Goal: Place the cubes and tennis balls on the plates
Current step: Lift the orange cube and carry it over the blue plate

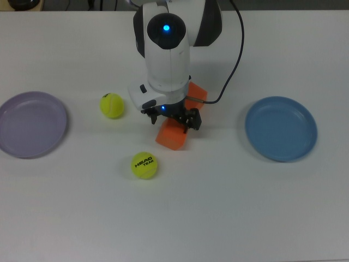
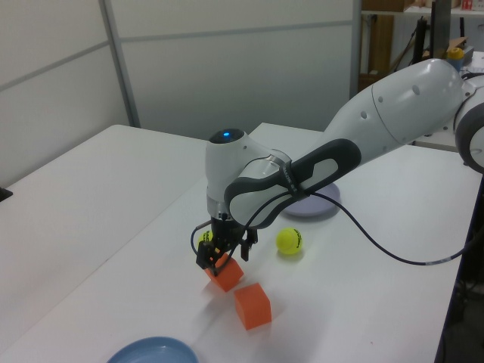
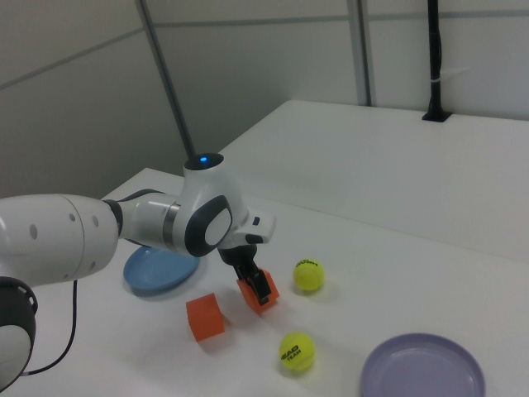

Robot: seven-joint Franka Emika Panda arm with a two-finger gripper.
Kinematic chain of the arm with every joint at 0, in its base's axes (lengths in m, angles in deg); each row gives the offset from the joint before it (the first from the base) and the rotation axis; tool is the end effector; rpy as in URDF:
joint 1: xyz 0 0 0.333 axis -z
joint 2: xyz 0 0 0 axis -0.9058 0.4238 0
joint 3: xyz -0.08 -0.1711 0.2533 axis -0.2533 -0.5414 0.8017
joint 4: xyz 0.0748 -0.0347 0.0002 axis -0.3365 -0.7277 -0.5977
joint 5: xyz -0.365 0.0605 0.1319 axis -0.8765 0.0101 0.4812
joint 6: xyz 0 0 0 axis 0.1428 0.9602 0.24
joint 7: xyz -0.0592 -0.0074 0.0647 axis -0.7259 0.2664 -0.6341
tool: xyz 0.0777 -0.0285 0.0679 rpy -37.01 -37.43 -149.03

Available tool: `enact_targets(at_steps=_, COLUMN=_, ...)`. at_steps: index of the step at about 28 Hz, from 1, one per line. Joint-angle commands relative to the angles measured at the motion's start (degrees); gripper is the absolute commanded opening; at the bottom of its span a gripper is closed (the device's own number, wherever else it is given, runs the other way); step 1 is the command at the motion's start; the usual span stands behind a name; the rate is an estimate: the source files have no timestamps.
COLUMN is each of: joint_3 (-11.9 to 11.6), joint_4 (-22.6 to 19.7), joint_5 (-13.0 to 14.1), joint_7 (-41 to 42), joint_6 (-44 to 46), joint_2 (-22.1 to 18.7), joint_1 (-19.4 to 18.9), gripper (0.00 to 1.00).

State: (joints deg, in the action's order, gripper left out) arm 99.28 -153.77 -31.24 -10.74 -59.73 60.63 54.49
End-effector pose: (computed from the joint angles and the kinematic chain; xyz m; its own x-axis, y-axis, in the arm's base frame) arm 0.6281 0.2152 0.3426 0.9827 -0.1652 0.0842 -0.1606 -0.9853 -0.0587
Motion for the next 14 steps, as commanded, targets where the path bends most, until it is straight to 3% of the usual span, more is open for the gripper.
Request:
enact_targets(at_steps=1, joint_3=-0.5, joint_4=-0.4, joint_5=-2.0, joint_7=-1.3, joint_6=-2.0, joint_2=0.0, joint_1=0.6, gripper=1.0)
enact_targets(at_steps=14, joint_3=-0.6, joint_4=-0.6, joint_5=-2.2, joint_7=-0.8, joint_6=-2.0, joint_2=0.0, joint_1=1.6, gripper=1.0)
